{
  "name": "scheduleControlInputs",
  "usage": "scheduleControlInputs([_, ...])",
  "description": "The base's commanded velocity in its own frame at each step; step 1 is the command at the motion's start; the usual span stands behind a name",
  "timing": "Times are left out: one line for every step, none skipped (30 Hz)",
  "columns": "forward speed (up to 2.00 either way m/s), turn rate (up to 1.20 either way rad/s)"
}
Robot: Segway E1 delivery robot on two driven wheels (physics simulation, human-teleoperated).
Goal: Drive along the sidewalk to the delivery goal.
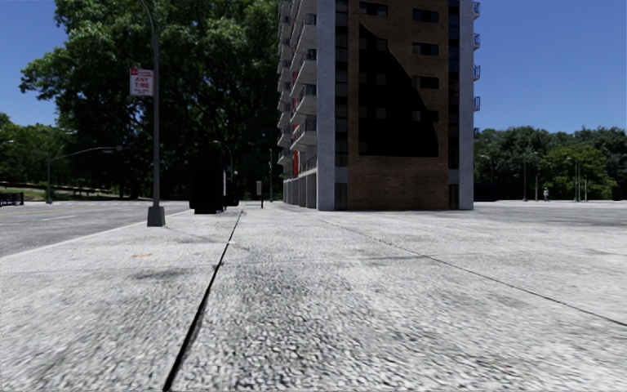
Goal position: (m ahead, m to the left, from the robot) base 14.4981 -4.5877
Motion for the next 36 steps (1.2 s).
scheduleControlInputs([2.00,0.00])
scheduleControlInputs([2.00,0.00])
scheduleControlInputs([2.00,0.00])
scheduleControlInputs([2.00,0.00])
scheduleControlInputs([2.00,0.00])
scheduleControlInputs([2.00,-0.11])
scheduleControlInputs([2.00,-0.24])
scheduleControlInputs([2.00,-0.40])
scheduleControlInputs([2.00,-0.40])
scheduleControlInputs([2.00,-0.46])
scheduleControlInputs([2.00,-0.51])
scheduleControlInputs([2.00,-0.51])
scheduleControlInputs([2.00,-0.52])
scheduleControlInputs([2.00,-0.53])
scheduleControlInputs([2.00,-0.54])
scheduleControlInputs([2.00,-0.54])
scheduleControlInputs([2.00,-0.54])
scheduleControlInputs([2.00,-0.54])
scheduleControlInputs([2.00,-0.55])
scheduleControlInputs([2.00,-0.55])
scheduleControlInputs([2.00,-0.55])
scheduleControlInputs([2.00,-0.55])
scheduleControlInputs([2.00,-0.55])
scheduleControlInputs([2.00,-0.48])
scheduleControlInputs([2.00,-0.01])
scheduleControlInputs([2.00,-0.01])
scheduleControlInputs([2.00,0.00])
scheduleControlInputs([2.00,0.00])
scheduleControlInputs([2.00,0.00])
scheduleControlInputs([2.00,0.00])
scheduleControlInputs([2.00,0.00])
scheduleControlInputs([2.00,0.00])
scheduleControlInputs([2.00,0.00])
scheduleControlInputs([2.00,0.00])
scheduleControlInputs([2.00,0.00])
scheduleControlInputs([2.00,0.00])
